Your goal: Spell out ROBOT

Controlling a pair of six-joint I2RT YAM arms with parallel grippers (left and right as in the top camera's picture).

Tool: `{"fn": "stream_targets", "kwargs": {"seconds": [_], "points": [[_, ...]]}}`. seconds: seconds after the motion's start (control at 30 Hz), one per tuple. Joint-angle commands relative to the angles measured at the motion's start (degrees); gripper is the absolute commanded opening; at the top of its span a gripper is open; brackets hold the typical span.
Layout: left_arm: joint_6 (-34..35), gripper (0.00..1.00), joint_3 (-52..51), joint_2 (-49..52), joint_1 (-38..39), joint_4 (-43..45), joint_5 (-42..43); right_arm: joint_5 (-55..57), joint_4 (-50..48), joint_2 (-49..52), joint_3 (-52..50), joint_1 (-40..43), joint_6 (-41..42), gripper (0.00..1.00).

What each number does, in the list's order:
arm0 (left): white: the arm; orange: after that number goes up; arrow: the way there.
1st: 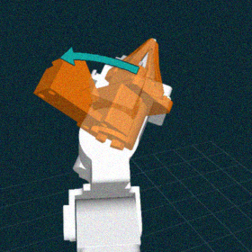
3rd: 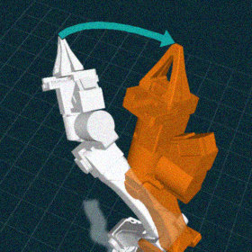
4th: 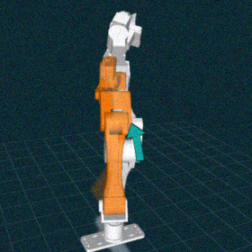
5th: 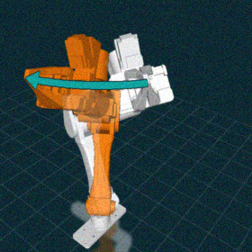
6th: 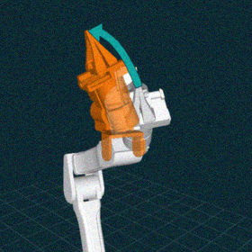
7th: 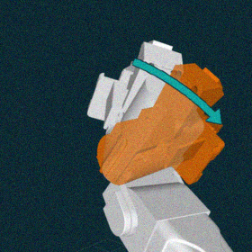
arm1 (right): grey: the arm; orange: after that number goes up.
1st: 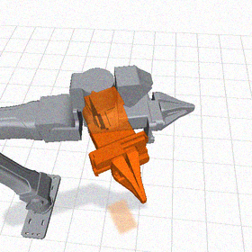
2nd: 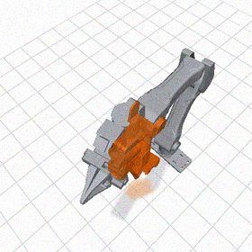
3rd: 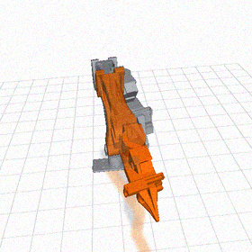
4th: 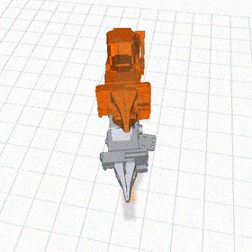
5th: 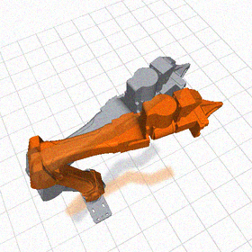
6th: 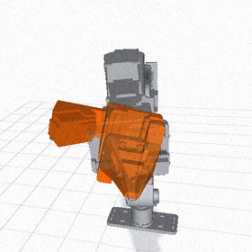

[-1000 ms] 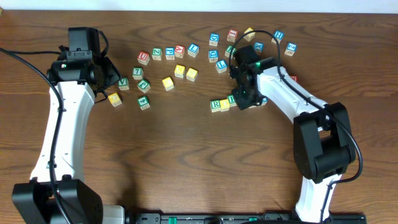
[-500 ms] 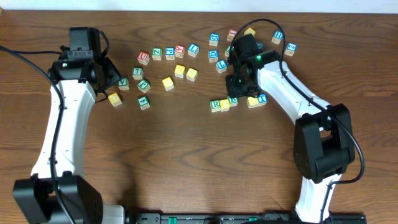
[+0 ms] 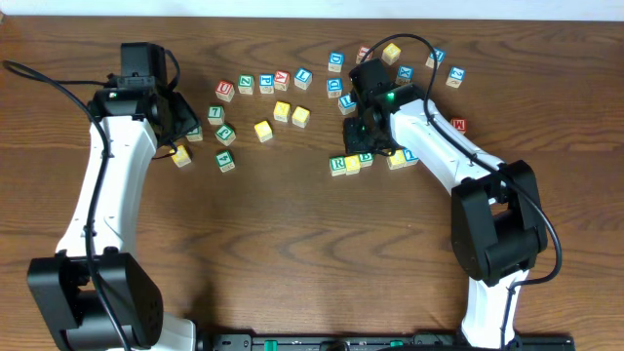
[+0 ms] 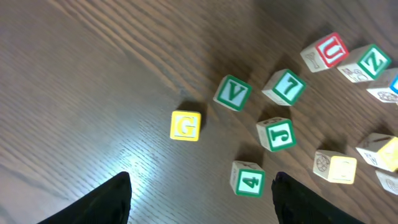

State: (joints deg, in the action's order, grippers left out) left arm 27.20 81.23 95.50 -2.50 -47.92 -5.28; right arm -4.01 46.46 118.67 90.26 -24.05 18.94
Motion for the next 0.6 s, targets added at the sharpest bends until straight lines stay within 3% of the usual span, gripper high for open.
{"fn": "stream_targets", "kwargs": {"seconds": [0.0, 0.57], "points": [[0.3, 0.71, -0.5, 0.3, 1.1, 0.3, 0.3, 2.8, -0.5, 0.5, -0.6, 0.0, 2.1, 0.01], [0.3, 0.72, -0.5, 0.4, 4.7, 1.9, 0.3, 1.9, -4.1, 2.9, -1.0, 0.2, 2.1, 0.01]]}}
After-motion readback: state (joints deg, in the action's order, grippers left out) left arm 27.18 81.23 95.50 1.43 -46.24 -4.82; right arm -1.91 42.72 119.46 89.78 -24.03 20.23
